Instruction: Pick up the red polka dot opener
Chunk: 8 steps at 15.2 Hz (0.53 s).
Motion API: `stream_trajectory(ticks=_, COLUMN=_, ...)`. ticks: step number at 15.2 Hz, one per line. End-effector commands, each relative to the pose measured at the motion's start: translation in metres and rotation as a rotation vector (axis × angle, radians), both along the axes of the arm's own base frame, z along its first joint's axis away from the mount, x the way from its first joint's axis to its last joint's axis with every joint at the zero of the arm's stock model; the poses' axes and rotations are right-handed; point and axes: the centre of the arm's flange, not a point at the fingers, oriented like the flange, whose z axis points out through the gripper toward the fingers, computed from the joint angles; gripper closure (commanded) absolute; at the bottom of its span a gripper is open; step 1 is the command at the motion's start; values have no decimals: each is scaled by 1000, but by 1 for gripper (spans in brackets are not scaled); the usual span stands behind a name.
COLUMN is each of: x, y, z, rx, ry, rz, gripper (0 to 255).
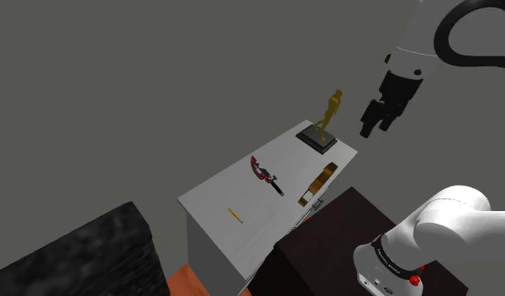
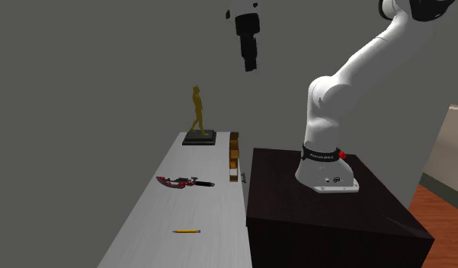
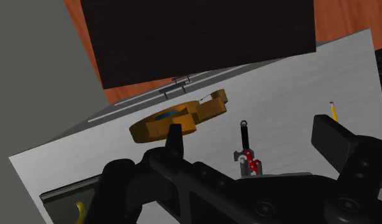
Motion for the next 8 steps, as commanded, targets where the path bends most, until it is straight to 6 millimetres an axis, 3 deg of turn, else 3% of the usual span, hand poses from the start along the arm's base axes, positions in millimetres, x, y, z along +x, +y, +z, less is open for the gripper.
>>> stream_trajectory(ticks=1, x=0, y=0, z=0, rx=0, ry=0, rz=0, gripper=0)
stream_trajectory(ticks=8, x=43, y=17, z=-78, rx=-10, ry=-20, rz=-11, gripper=0)
